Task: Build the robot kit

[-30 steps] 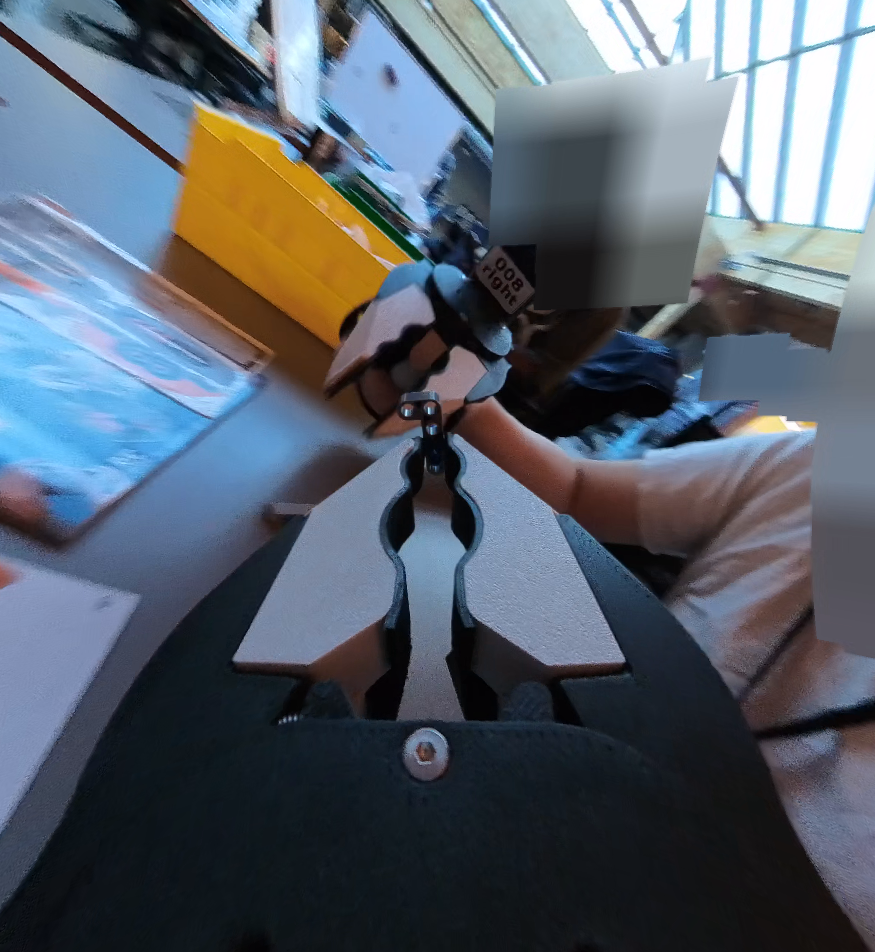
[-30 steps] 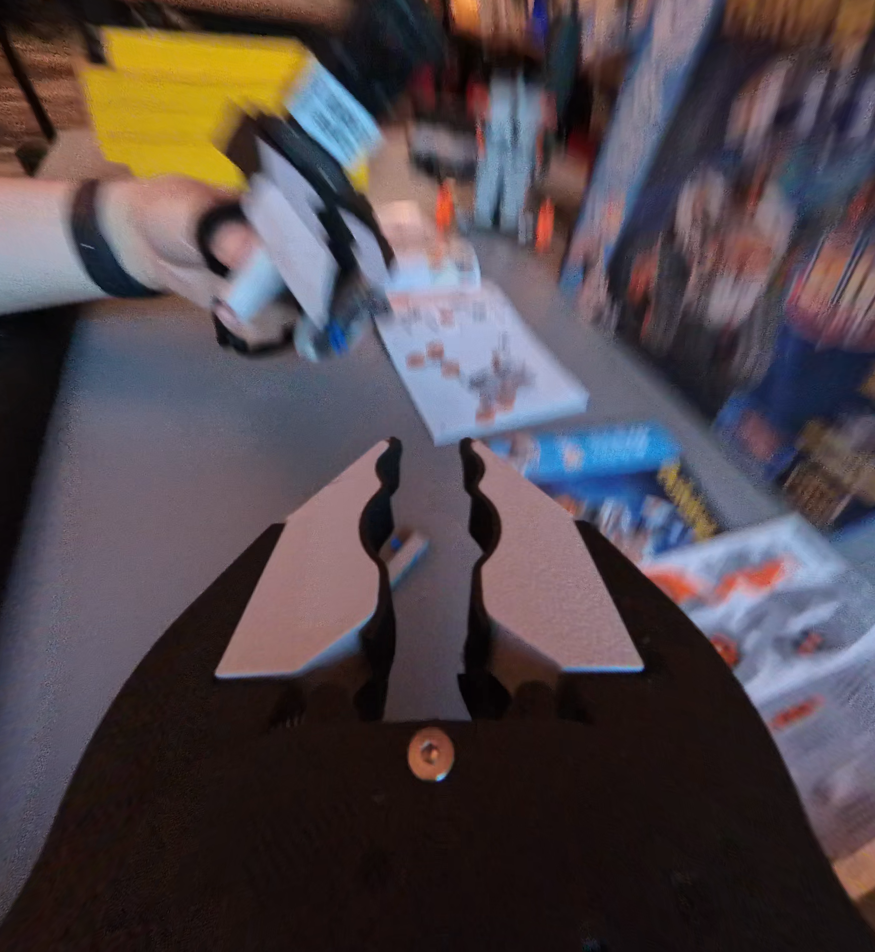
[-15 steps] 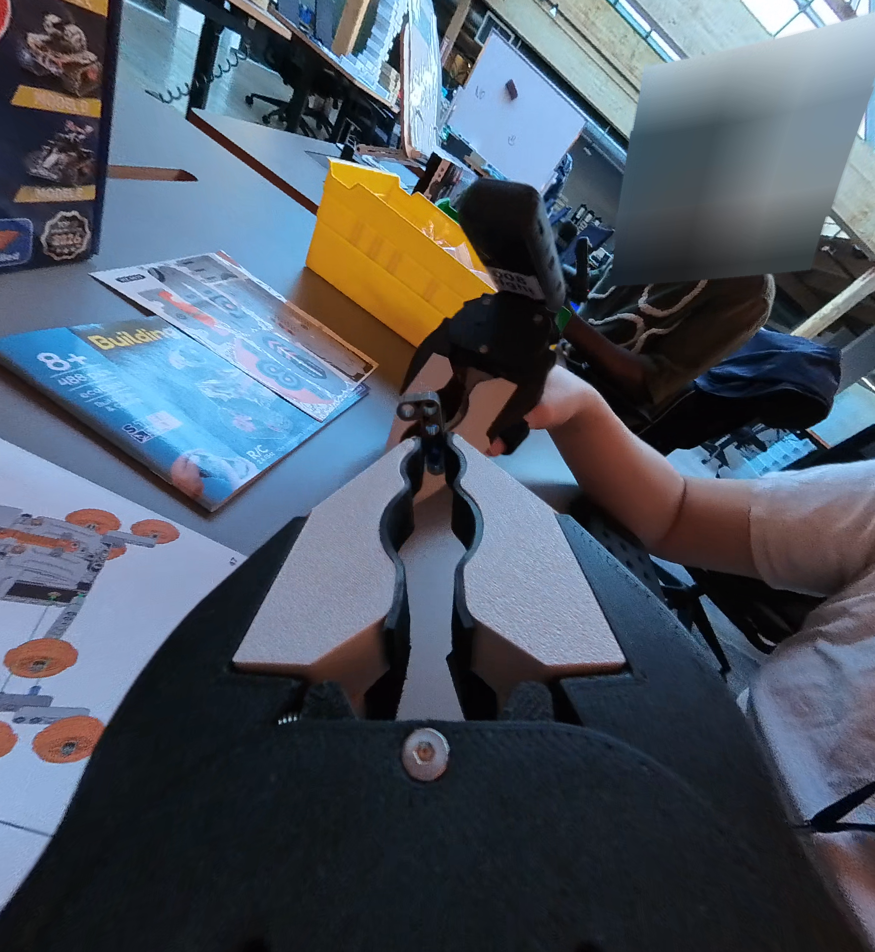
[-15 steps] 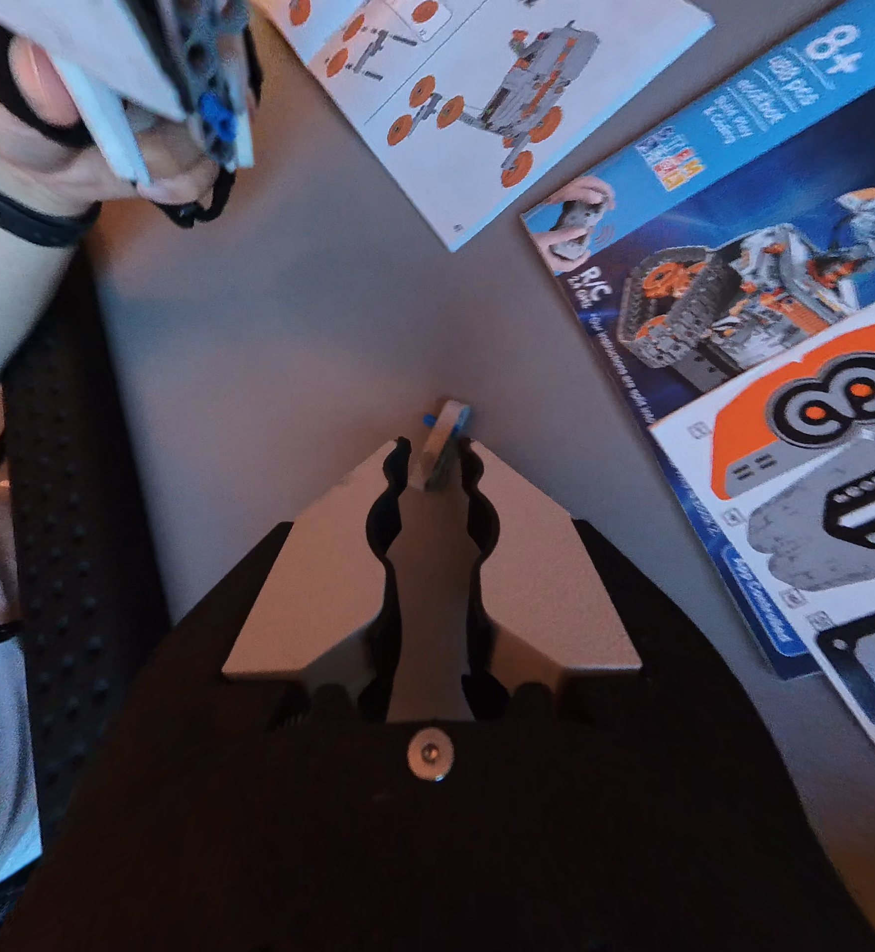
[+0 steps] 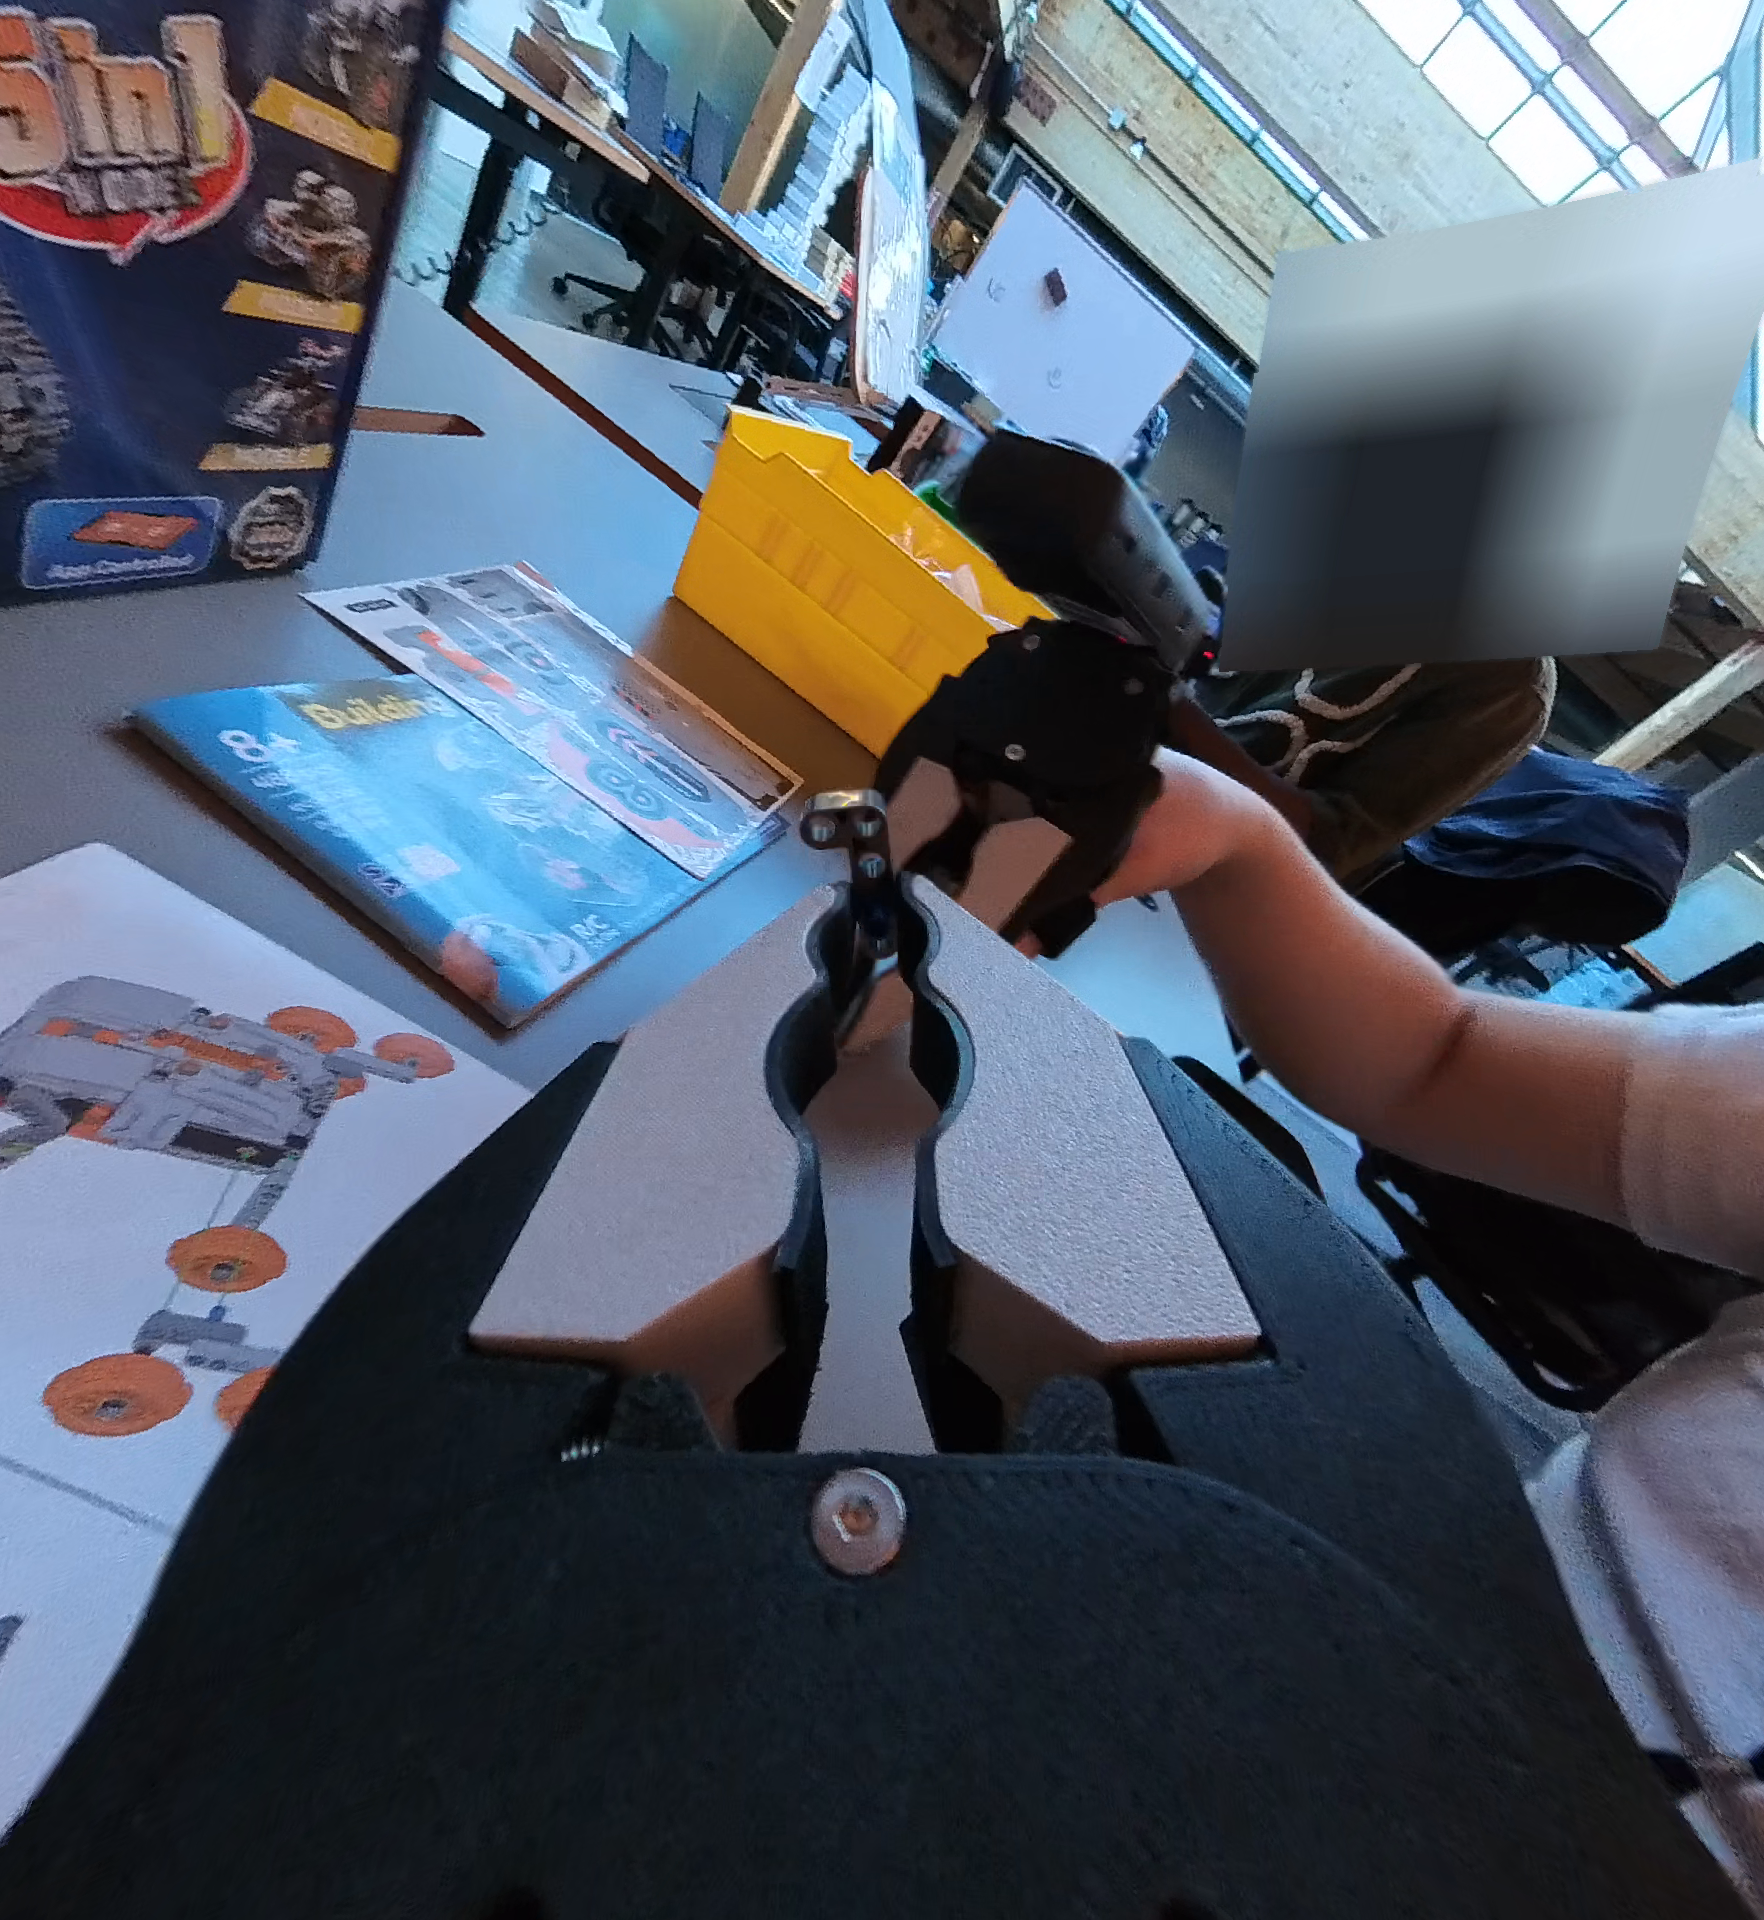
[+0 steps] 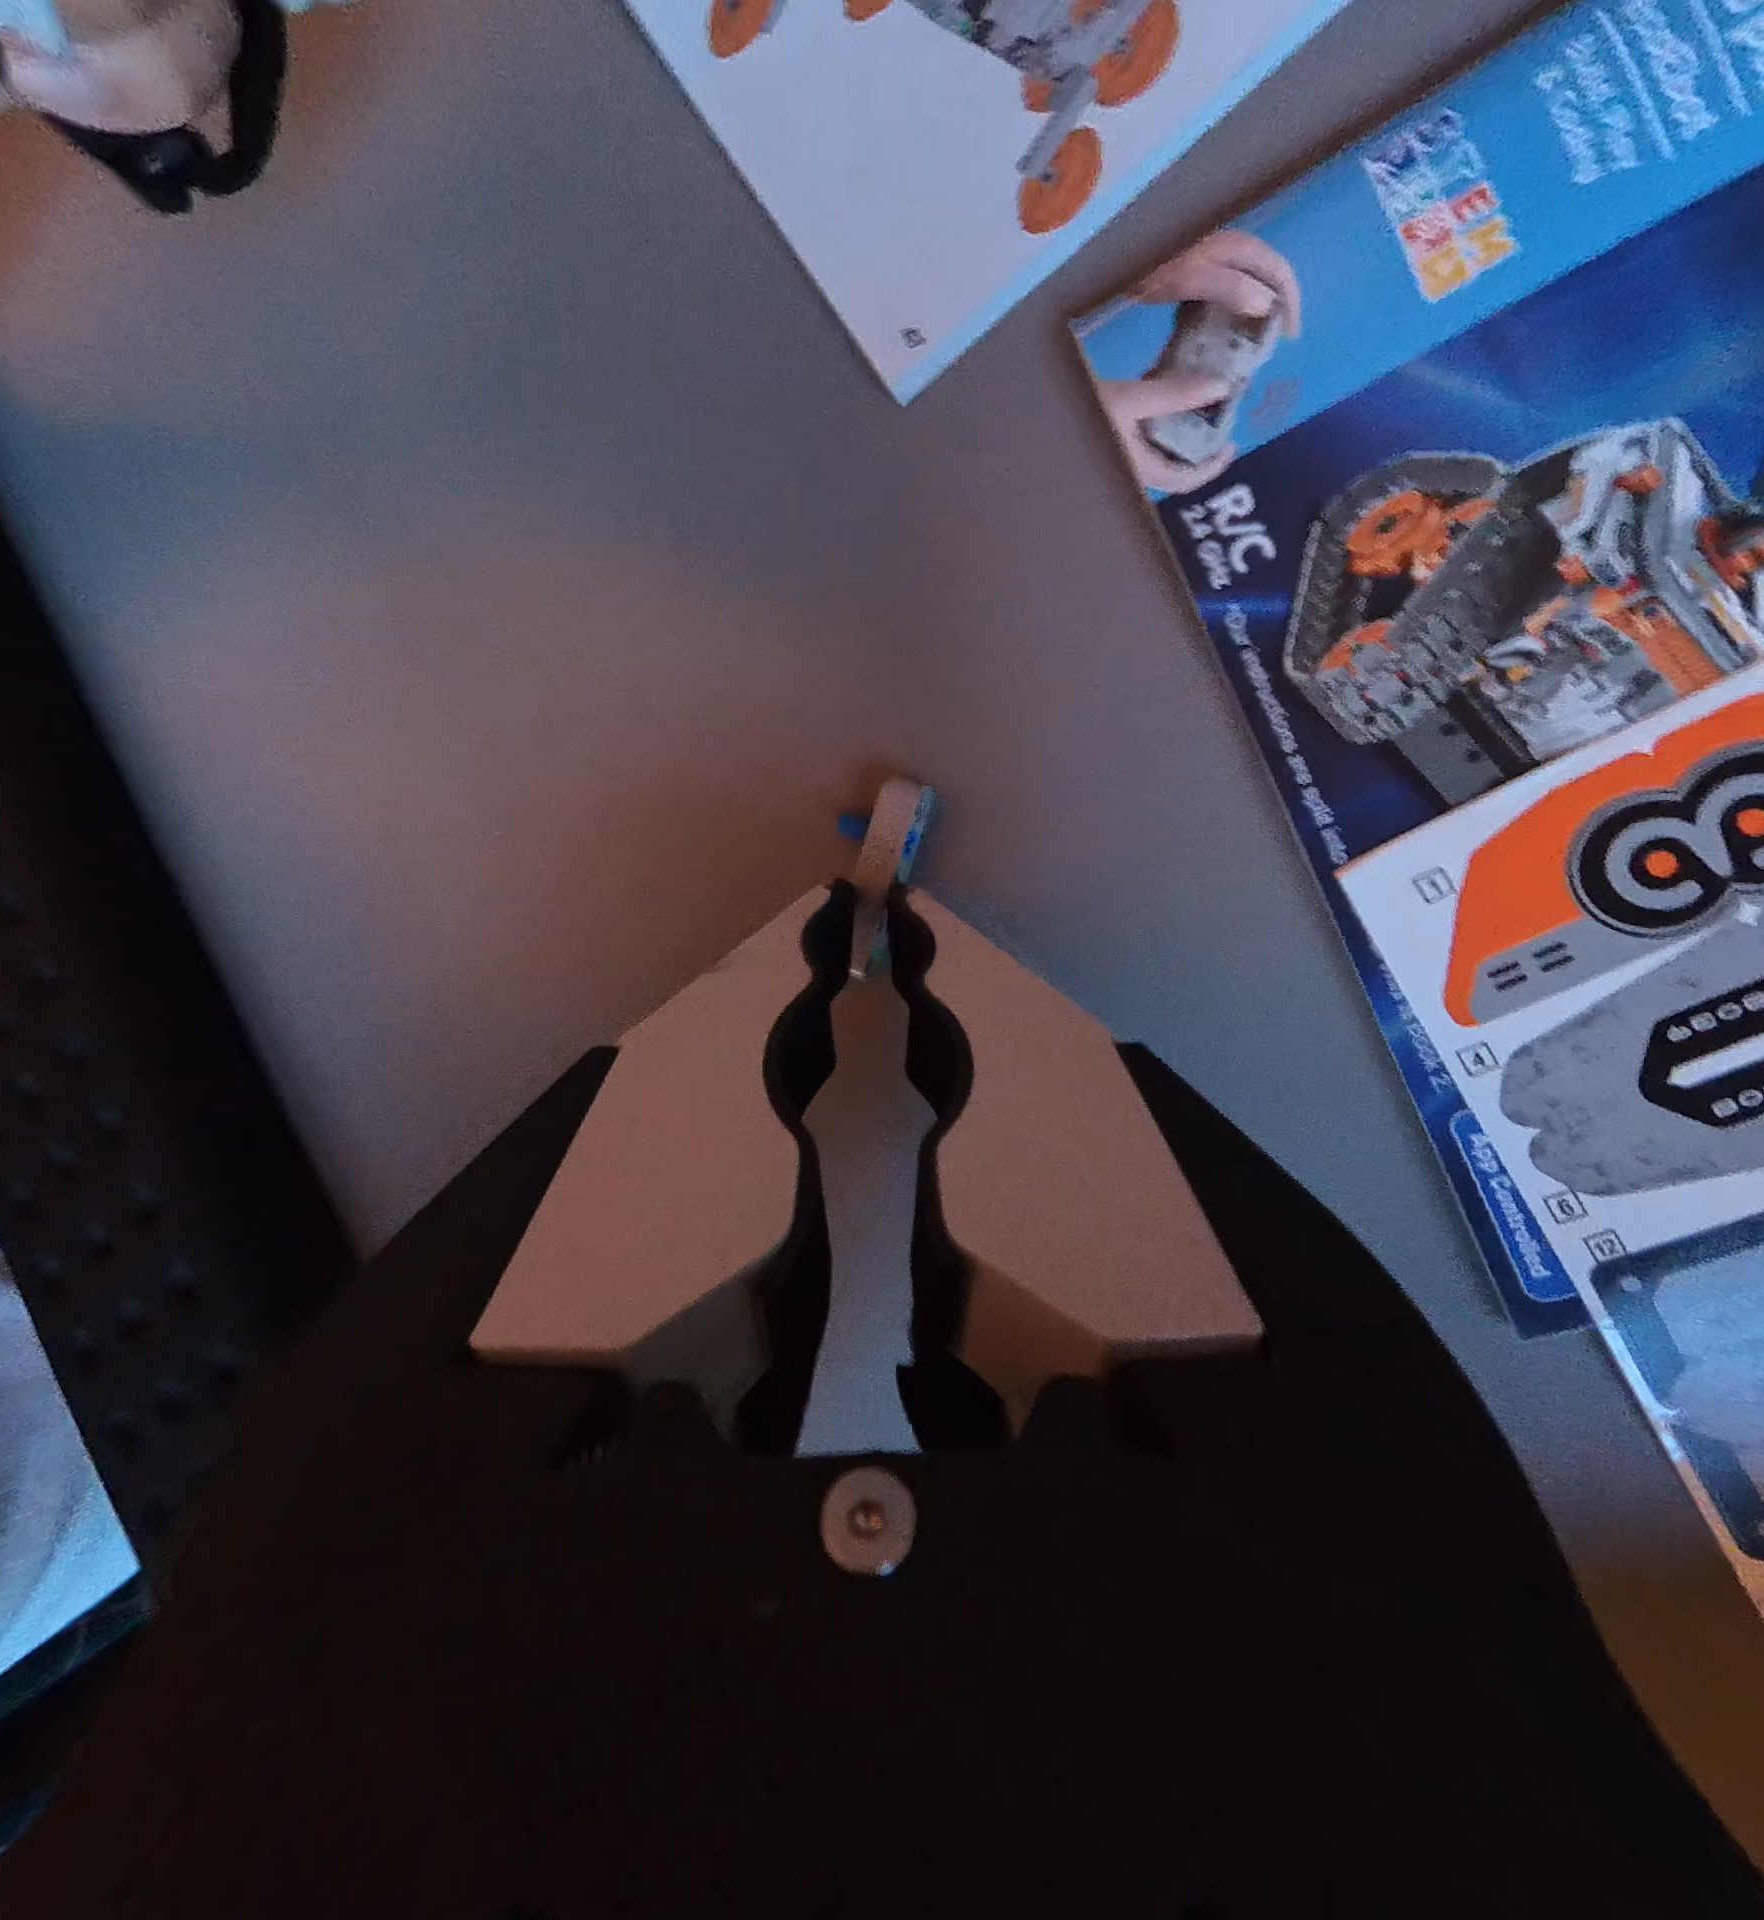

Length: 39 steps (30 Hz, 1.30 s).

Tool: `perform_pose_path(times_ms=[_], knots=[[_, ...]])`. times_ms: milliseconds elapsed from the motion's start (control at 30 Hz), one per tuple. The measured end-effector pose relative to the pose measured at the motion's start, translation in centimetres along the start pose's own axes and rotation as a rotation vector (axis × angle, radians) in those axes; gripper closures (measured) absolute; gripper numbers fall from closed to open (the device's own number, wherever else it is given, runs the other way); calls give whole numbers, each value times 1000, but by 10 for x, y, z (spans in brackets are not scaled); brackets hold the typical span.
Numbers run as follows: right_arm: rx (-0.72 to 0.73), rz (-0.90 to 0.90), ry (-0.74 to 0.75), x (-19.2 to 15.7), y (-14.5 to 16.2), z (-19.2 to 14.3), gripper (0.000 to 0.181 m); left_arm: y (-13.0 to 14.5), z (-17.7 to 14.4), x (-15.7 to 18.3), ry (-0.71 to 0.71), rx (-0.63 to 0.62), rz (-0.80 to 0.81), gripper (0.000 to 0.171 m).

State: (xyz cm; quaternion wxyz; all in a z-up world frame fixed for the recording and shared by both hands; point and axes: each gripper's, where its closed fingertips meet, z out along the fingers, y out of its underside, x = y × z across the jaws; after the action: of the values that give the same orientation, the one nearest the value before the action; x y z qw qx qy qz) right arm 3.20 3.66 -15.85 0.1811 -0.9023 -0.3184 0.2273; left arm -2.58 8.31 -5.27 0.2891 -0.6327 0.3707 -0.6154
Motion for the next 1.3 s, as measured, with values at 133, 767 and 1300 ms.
perform_pose_path(times_ms=[133,767,1300], knots=[[70,-290,319,9,-9,-9,181,-9,-13,-13,-47,47,1,167],[121,-985,762,-26,-2,-1,175,-48,-48,-19,44,275,-128,167],[80,11,-212,-34,-6,6,176,-42,-43,-20,81,223,-140,168]])
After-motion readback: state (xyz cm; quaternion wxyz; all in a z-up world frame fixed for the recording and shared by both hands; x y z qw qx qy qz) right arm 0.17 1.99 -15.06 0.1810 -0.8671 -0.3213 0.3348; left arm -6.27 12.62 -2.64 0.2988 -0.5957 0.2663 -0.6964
